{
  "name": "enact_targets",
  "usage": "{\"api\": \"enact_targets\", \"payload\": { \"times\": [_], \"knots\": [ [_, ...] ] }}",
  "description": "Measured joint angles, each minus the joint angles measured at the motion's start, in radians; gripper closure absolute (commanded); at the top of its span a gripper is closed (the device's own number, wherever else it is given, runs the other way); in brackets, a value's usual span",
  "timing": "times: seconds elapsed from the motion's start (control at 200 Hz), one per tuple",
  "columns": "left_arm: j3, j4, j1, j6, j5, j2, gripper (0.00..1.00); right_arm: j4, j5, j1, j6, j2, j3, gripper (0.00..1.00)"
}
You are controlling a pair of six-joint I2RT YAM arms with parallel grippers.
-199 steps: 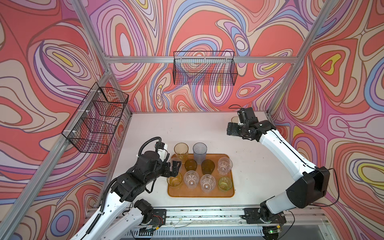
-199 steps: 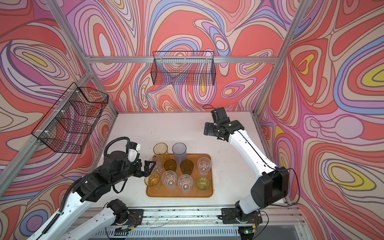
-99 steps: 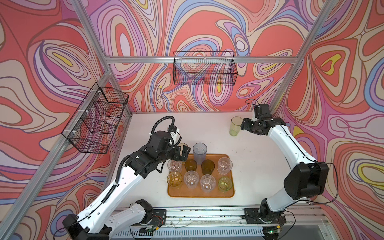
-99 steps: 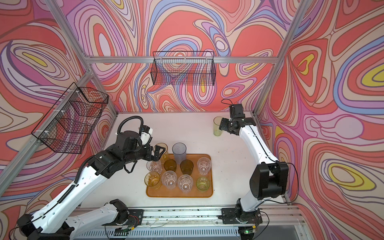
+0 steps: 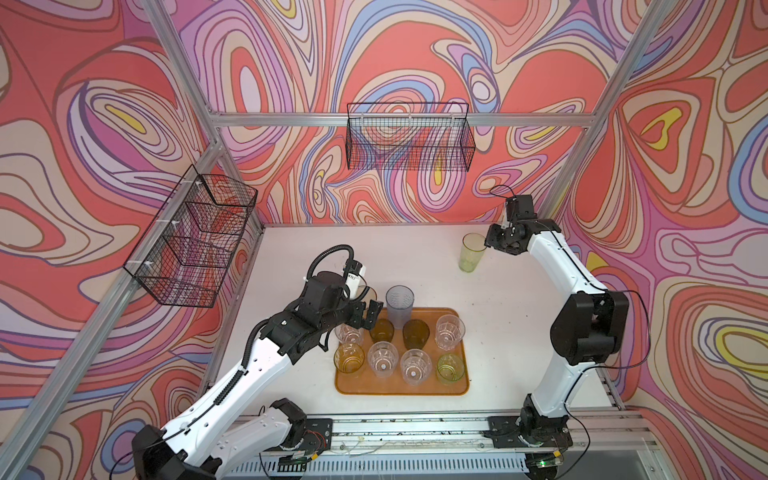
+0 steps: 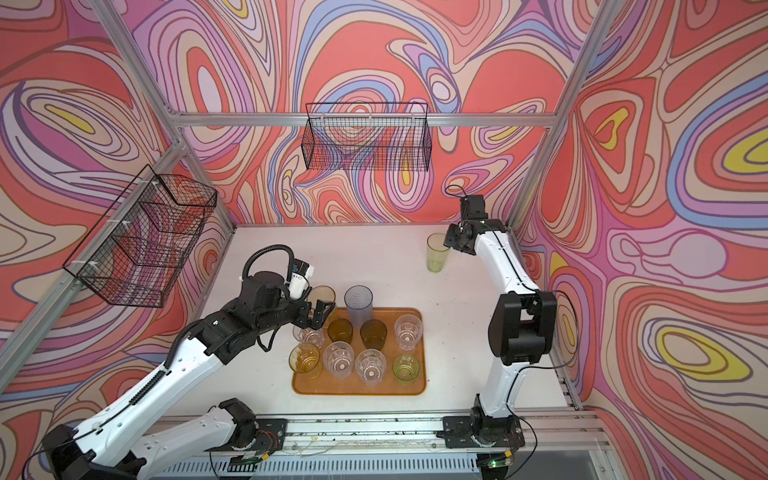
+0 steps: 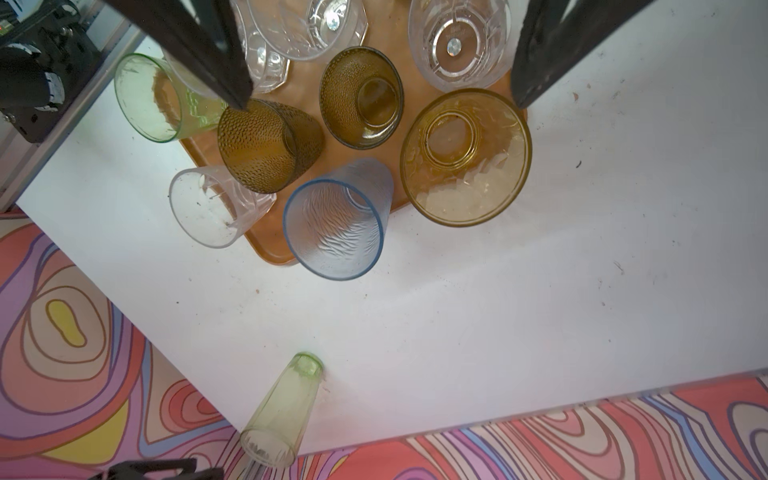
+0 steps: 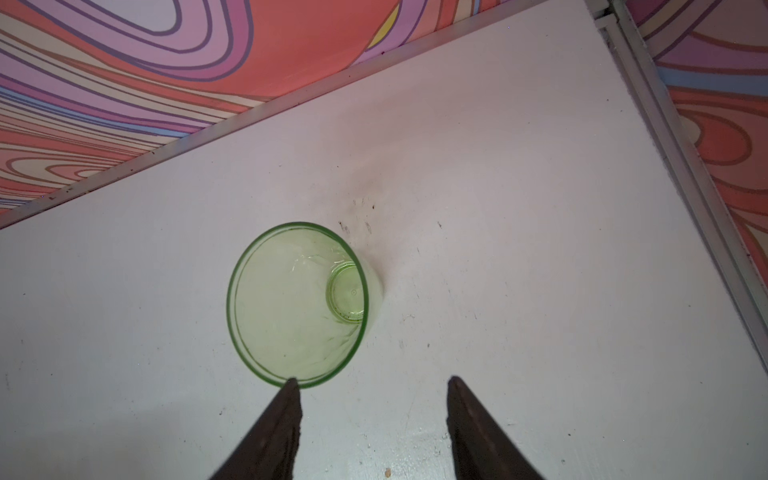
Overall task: Place the glasses into the tray
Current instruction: 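Move the right gripper over the green glass while the left arm shifts, then lower the right gripper and close it on the green glass rim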
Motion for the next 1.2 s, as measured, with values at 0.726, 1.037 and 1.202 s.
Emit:
{"api": "enact_targets", "payload": {
  "times": [0.726,1.037,1.202],
  "knots": [
    [0.000,0.018,0.000,0.014,0.005,0.003,0.00,0.031,-0.018,0.000,0.027,0.147,0.083,0.65],
    [0.000,0.018,0.000,0.014,0.004,0.003,0.00,0.028,-0.027,0.000,0.025,0.182,0.103,0.72],
    [0.000,0.018,0.000,0.014,0.004,0.009,0.00,0.023,-0.030,0.000,0.016,0.193,0.123,0.79]
  ]
}}
